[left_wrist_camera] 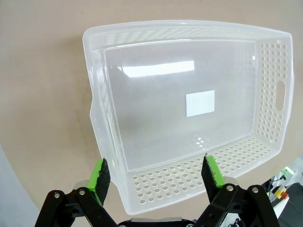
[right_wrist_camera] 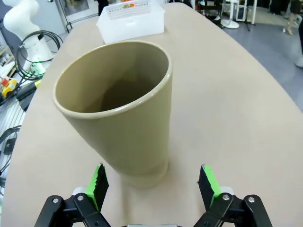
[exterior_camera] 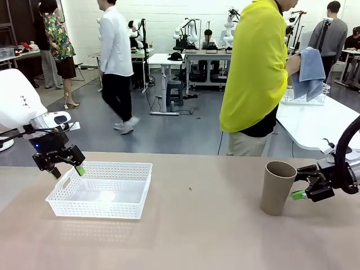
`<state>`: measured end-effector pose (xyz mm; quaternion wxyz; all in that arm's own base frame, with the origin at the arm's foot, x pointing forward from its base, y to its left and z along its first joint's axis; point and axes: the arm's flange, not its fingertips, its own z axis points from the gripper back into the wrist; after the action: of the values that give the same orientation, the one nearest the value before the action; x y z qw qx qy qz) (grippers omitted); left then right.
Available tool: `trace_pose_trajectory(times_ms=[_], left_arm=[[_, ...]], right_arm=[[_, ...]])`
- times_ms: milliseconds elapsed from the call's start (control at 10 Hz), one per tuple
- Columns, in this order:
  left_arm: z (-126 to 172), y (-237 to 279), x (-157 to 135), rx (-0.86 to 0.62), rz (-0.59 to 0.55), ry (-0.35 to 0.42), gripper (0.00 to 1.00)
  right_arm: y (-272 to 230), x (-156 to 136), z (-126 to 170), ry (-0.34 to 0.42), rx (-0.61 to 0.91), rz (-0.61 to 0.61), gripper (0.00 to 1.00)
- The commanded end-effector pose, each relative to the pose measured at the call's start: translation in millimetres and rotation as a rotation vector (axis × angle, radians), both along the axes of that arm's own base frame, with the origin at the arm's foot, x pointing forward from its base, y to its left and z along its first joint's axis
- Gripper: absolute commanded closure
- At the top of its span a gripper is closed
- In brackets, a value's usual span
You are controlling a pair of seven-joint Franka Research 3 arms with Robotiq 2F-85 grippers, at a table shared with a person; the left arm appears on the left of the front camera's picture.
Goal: Clean and organize the cups into the basket.
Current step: Pick up the Organizing basket and move it to the center of the table, then pick up the Reusable plastic cup from the right side of the table and place it inside the Organizing basket.
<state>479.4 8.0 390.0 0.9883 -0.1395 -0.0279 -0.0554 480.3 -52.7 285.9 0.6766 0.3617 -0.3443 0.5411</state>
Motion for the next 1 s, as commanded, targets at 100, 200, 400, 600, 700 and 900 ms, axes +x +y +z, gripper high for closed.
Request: trace_pose_trajectory(times_ms=[100,200,400,600,700,900], left_arm=[[1,4,2,0.02,-0.008,-0.024,0.0],[2,3,2,0.019,-0.003,-0.023,0.0],[0,3,5,0.018,0.003,-0.015,0.0],[-4,5,14,0.041,0.023,-0.011,0.0],[-8,8,20,0.05,0.033,-0.01,0.0],[-17,12,31,0.076,0.048,-0.011,0.0]], right_arm=[[16,6,-13,-0.021,0.002,0.055,0.0],[20,6,-14,-0.014,0.004,0.063,0.0],[26,4,-16,-0.004,0.002,0.08,0.0],[36,6,-17,-0.011,0.01,0.1,0.0],[45,4,-19,-0.004,0.018,0.125,0.0],[58,1,-23,-0.001,0.012,0.165,0.0]])
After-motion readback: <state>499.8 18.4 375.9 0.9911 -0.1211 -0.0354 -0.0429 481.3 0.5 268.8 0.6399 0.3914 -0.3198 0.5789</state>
